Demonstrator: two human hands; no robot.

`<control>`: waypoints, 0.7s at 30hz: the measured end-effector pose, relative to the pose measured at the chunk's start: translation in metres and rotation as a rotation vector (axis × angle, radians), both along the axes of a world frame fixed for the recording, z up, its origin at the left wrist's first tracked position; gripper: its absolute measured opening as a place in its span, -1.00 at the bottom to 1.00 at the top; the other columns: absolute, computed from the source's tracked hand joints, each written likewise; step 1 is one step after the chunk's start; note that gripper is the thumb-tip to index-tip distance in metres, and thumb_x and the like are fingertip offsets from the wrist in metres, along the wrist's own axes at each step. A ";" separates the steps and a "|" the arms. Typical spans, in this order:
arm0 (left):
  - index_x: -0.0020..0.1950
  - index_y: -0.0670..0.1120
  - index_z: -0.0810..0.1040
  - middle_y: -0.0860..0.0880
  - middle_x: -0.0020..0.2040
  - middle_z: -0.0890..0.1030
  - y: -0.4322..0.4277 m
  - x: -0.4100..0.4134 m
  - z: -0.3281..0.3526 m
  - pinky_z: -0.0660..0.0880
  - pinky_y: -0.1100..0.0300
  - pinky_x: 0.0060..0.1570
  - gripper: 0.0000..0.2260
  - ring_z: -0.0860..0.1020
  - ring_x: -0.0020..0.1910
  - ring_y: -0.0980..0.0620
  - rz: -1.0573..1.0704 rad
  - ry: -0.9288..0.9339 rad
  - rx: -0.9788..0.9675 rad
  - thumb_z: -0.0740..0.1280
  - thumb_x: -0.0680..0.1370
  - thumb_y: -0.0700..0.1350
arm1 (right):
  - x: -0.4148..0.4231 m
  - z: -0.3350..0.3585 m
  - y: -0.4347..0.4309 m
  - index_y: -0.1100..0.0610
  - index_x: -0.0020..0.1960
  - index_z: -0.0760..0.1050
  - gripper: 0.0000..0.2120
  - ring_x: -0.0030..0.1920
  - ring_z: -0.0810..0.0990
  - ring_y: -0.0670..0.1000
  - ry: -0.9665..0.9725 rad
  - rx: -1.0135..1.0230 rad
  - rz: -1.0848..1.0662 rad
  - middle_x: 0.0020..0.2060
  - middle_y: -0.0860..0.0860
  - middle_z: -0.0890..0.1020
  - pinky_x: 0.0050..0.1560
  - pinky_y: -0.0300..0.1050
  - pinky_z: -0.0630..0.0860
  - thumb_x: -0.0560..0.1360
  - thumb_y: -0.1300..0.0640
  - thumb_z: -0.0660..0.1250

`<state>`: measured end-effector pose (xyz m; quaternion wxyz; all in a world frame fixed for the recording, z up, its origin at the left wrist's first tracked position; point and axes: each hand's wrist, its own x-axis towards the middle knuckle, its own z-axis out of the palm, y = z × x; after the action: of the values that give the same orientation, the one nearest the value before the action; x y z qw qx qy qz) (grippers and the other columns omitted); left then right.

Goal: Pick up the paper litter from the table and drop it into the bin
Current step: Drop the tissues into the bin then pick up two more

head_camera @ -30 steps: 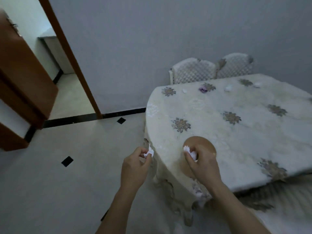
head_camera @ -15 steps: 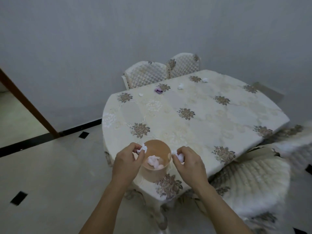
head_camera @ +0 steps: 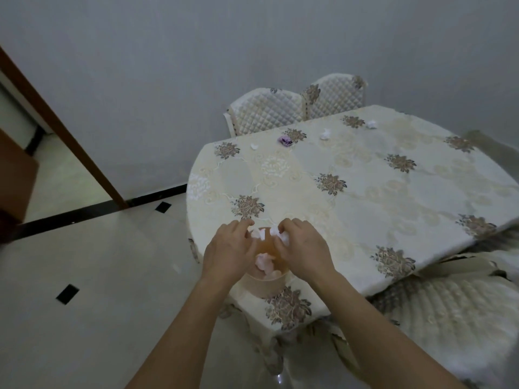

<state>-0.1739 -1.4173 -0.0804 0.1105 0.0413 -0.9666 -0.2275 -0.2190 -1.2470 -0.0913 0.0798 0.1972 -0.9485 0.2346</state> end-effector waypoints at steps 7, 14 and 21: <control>0.41 0.02 0.43 -0.02 0.24 0.55 -0.007 0.003 -0.008 0.48 -0.04 0.07 -0.57 0.47 0.20 -0.08 -0.023 -0.081 -0.124 0.30 0.54 0.02 | 0.001 -0.006 0.010 0.06 0.26 0.51 -0.61 0.14 0.53 0.14 -0.054 0.181 0.015 0.13 0.05 0.60 0.03 0.03 0.46 0.51 -0.10 0.30; 0.39 0.02 0.46 0.01 0.32 0.53 -0.012 0.007 0.000 0.39 -0.02 0.22 -0.56 0.44 0.32 -0.02 -0.076 -0.002 -0.178 0.28 0.53 0.13 | 0.004 0.005 0.013 0.05 0.32 0.48 -0.60 0.26 0.48 0.08 -0.026 0.149 -0.012 0.21 0.01 0.57 0.17 0.00 0.39 0.51 -0.02 0.29; 0.33 0.02 0.50 0.02 0.29 0.56 -0.009 -0.001 0.025 0.39 -0.01 0.22 -0.53 0.48 0.29 -0.01 -0.131 0.095 -0.195 0.21 0.50 0.20 | 0.006 0.028 0.021 0.08 0.24 0.54 -0.59 0.23 0.53 0.11 0.081 0.115 -0.053 0.16 0.03 0.60 0.17 0.09 0.46 0.43 -0.01 0.39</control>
<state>-0.1750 -1.4263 -0.0554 0.1446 -0.0436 -0.9785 -0.1406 -0.2133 -1.2264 -0.0632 0.1128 0.1854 -0.9613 0.1696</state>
